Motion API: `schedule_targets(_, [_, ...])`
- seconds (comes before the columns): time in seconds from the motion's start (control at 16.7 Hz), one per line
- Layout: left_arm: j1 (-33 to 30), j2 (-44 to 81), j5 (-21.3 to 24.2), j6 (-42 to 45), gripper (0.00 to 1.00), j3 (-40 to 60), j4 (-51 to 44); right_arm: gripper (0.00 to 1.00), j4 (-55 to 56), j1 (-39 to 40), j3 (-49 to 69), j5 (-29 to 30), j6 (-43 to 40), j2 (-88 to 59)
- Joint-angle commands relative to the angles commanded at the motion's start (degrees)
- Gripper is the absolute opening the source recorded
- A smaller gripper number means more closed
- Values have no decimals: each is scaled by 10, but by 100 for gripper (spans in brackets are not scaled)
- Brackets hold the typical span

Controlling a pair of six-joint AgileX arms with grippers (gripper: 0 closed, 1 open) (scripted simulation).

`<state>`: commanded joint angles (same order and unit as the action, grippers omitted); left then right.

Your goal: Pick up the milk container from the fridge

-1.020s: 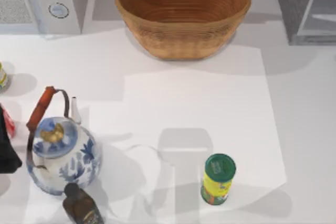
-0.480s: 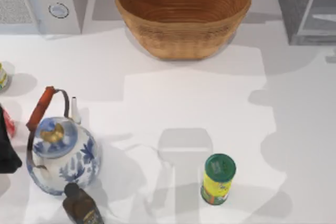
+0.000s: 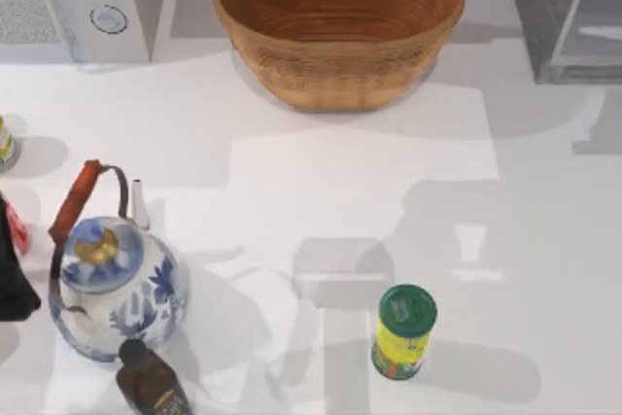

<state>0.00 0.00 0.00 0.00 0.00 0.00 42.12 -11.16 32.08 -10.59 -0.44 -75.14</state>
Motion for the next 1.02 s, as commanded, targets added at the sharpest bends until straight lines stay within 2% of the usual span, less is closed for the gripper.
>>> schedule_targets(0.66, [0,0,0,0,100,0,0,0,-318,84,-242,80,3,570])
schedule_targets(1.02, [0,0,0,0,100,0,0,0,-415,110,-316,104,4,741])
